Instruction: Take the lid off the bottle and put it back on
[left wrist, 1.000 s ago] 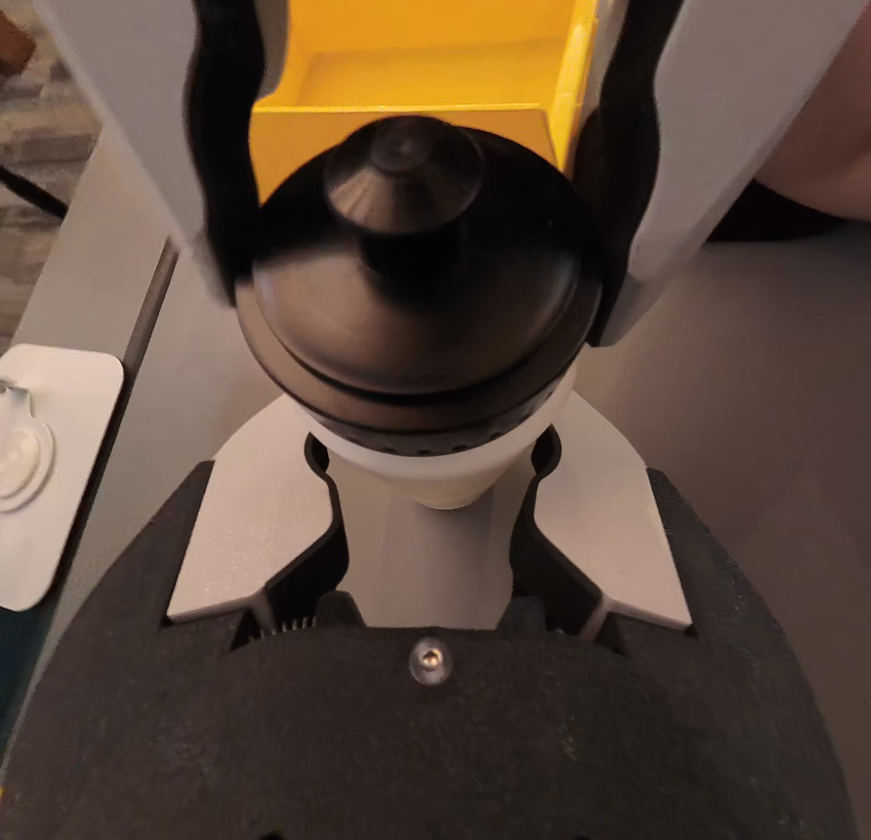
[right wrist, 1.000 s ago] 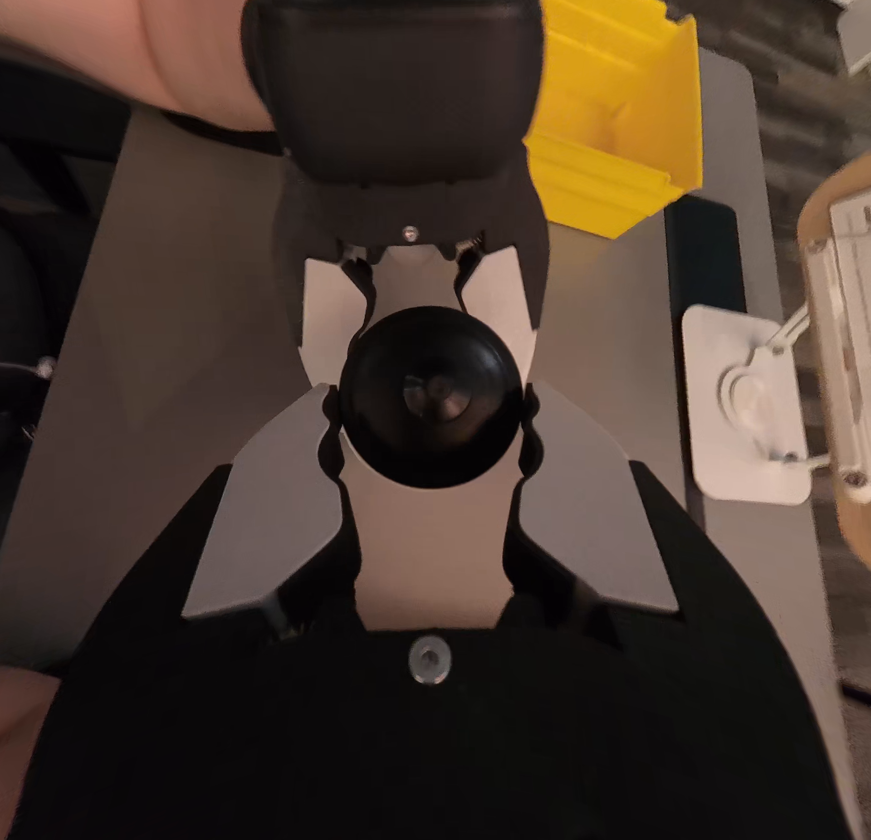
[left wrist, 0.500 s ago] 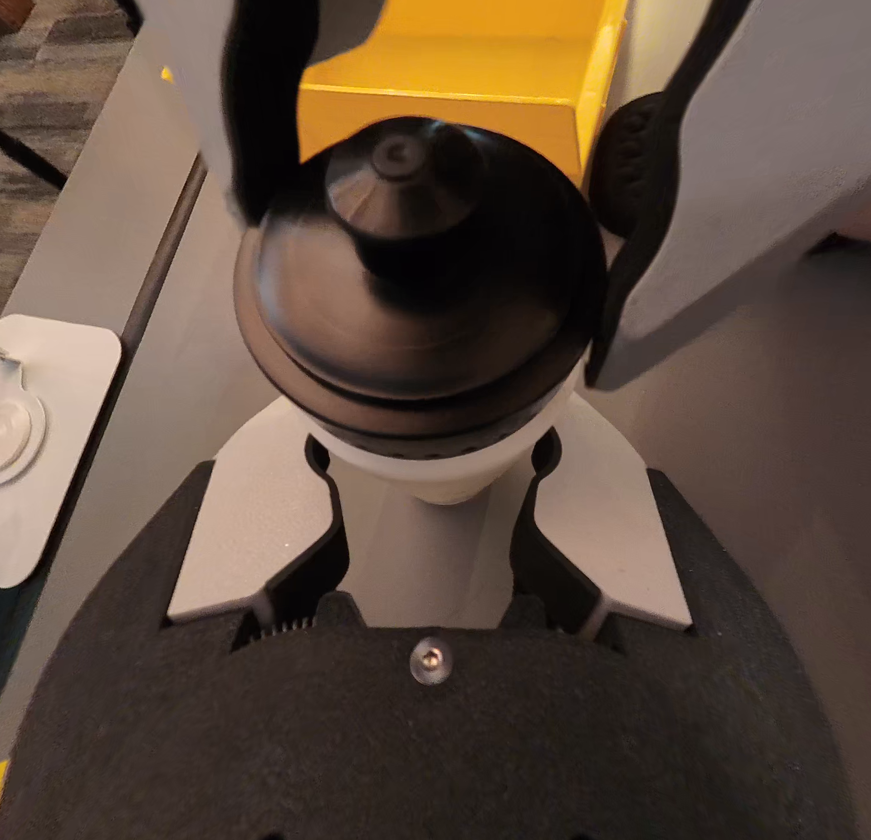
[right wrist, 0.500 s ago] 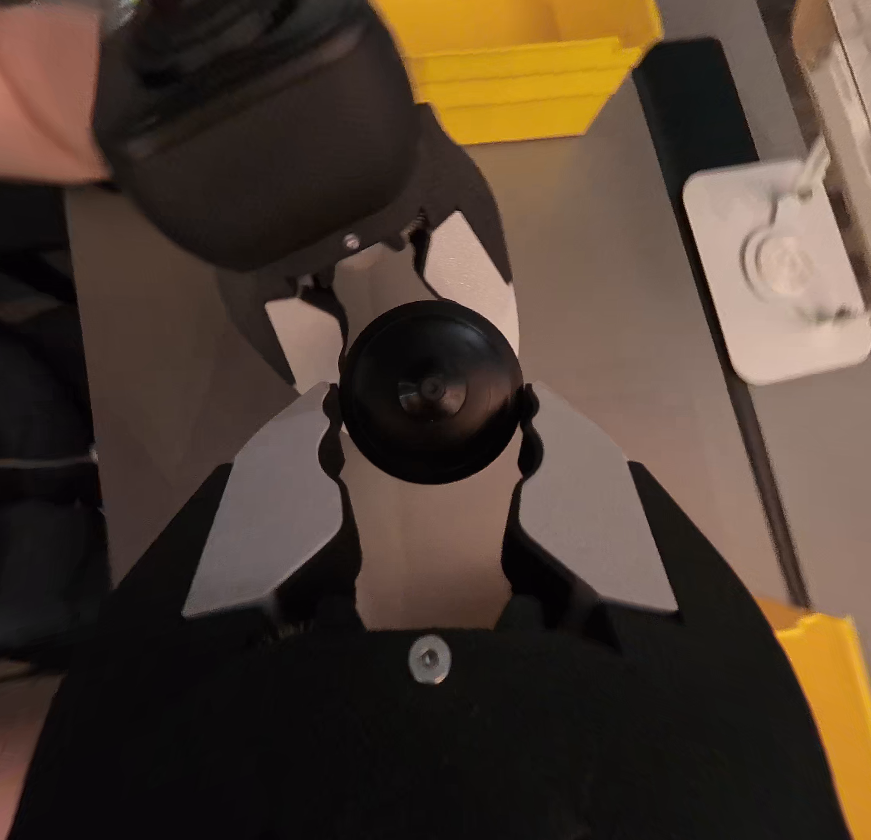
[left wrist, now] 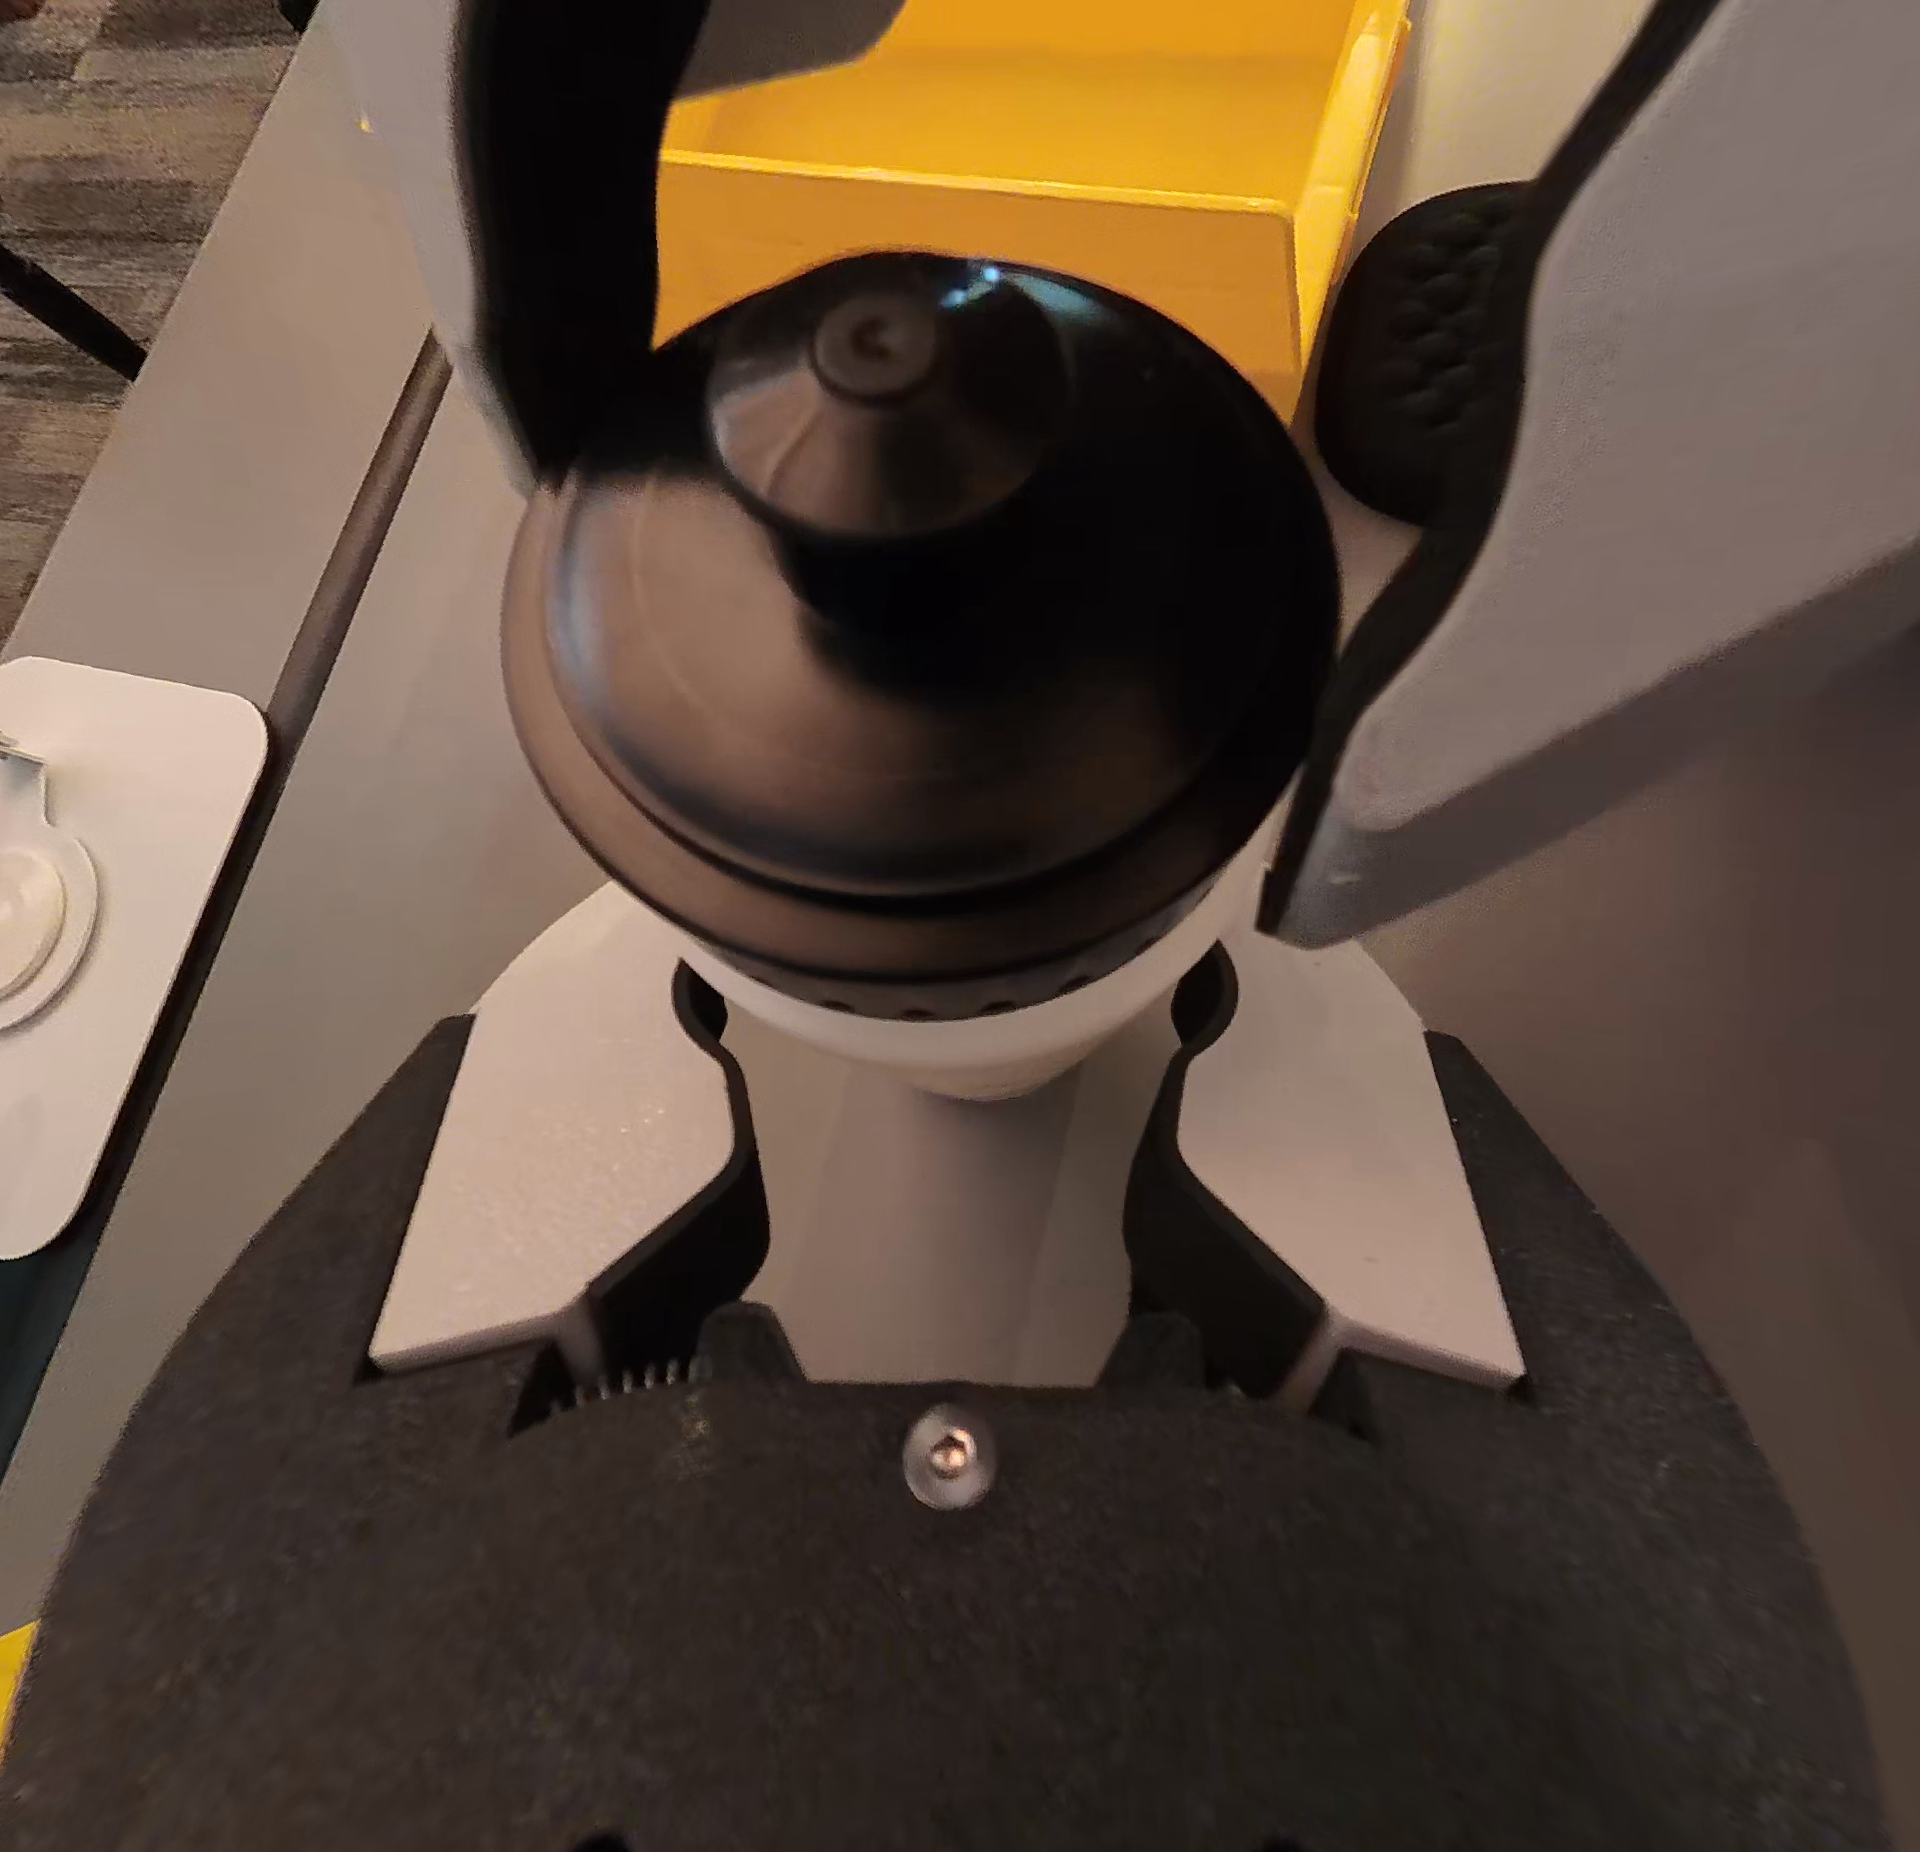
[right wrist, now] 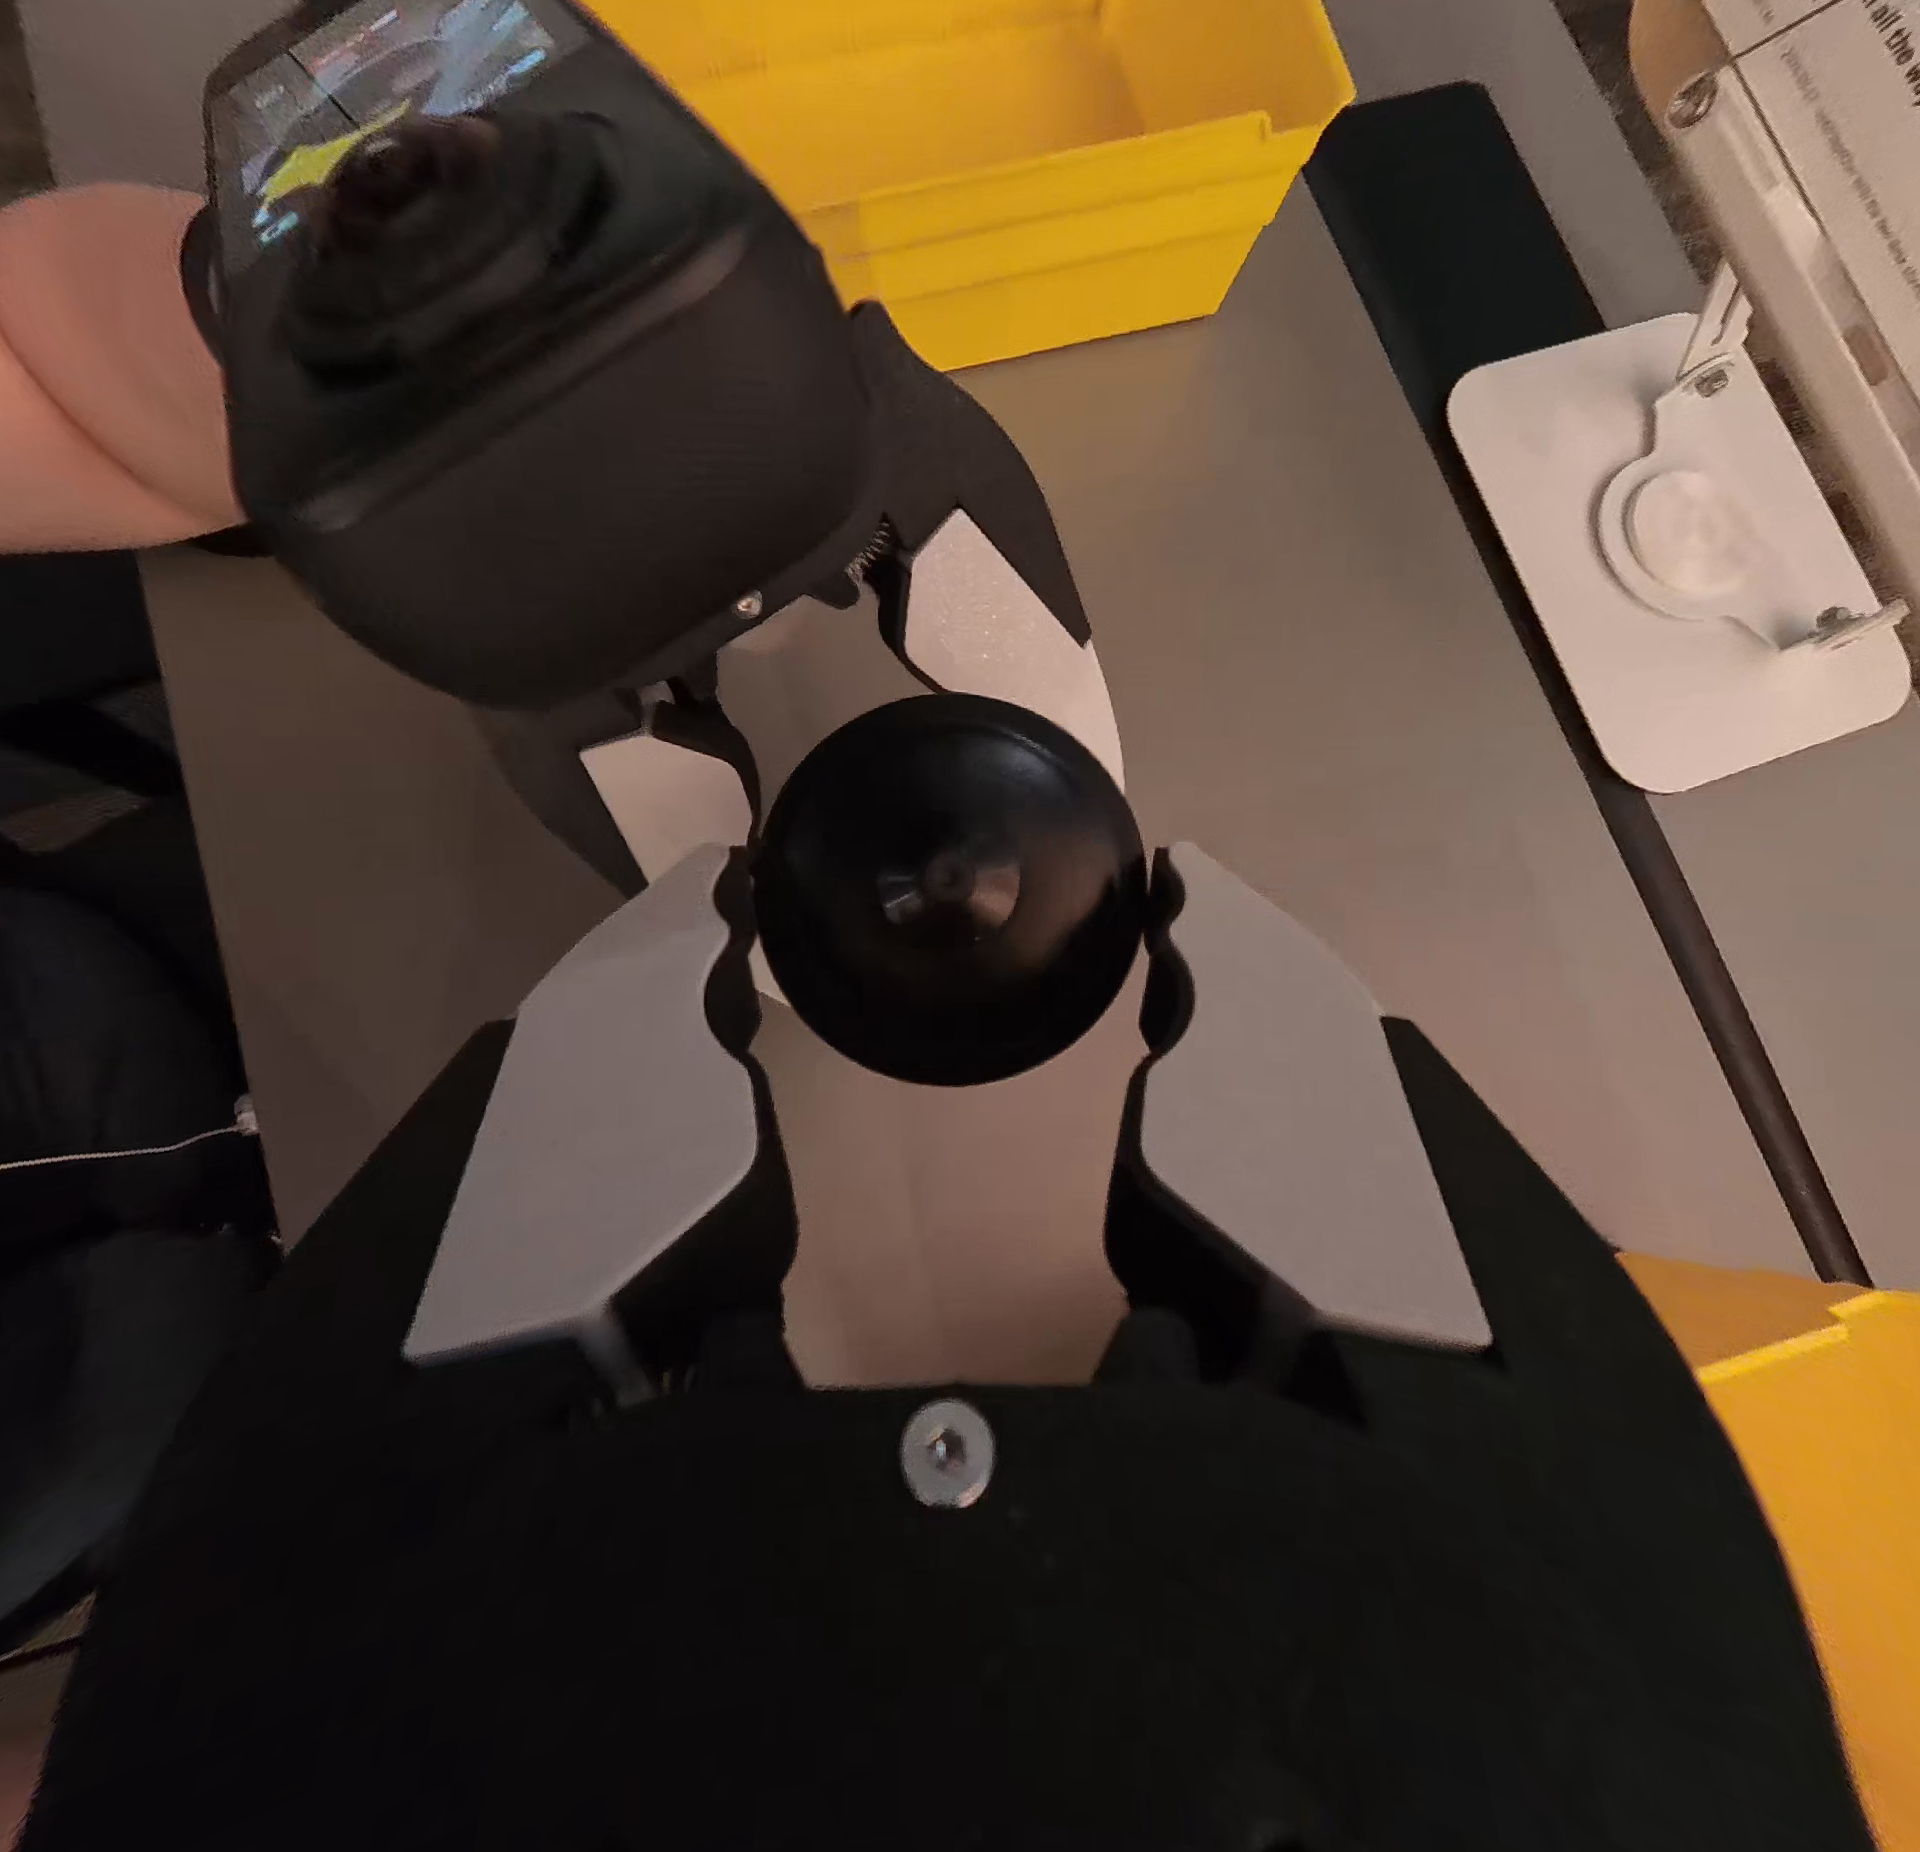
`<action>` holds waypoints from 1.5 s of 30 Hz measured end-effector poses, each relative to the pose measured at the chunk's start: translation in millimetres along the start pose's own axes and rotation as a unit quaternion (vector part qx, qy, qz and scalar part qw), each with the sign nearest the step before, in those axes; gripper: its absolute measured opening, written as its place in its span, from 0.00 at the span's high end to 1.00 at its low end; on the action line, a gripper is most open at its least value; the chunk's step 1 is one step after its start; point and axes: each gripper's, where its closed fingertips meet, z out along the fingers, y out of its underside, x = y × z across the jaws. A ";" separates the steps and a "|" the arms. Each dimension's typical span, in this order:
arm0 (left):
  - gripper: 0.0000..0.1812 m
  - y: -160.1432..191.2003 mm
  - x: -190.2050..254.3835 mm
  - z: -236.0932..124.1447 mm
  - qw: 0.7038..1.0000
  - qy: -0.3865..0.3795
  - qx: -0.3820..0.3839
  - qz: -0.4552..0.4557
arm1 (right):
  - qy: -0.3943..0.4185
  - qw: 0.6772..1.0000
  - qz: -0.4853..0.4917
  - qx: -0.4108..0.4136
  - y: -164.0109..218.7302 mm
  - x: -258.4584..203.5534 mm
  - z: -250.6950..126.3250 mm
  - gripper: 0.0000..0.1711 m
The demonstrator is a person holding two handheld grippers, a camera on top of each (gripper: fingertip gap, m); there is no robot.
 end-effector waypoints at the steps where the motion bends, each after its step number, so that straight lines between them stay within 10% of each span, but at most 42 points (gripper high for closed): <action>1: 0.53 -0.2 0.7 -0.1 1.000 0.000 0.000 0.002 | -0.004 1.000 -0.005 -0.001 0.7 -0.8 -0.5 0.57; 8: 0.53 -0.3 8.3 -1.6 0.999 0.006 -0.005 0.044 | -0.102 0.977 -0.176 0.067 1.6 -17.3 -6.5 0.57; 18: 0.53 2.1 1.2 -1.3 1.000 0.004 -0.008 0.003 | -0.005 1.000 -0.018 0.000 0.1 -2.9 1.6 0.56; 29: 0.53 1.7 8.6 -2.6 0.999 0.003 -0.015 0.040 | -0.110 0.974 -0.186 0.068 1.8 -18.3 -4.0 0.57; 45: 0.53 3.1 4.1 -2.5 1.000 -0.004 -0.020 0.010 | -0.031 0.998 -0.061 0.008 -1.6 -8.0 0.6 0.56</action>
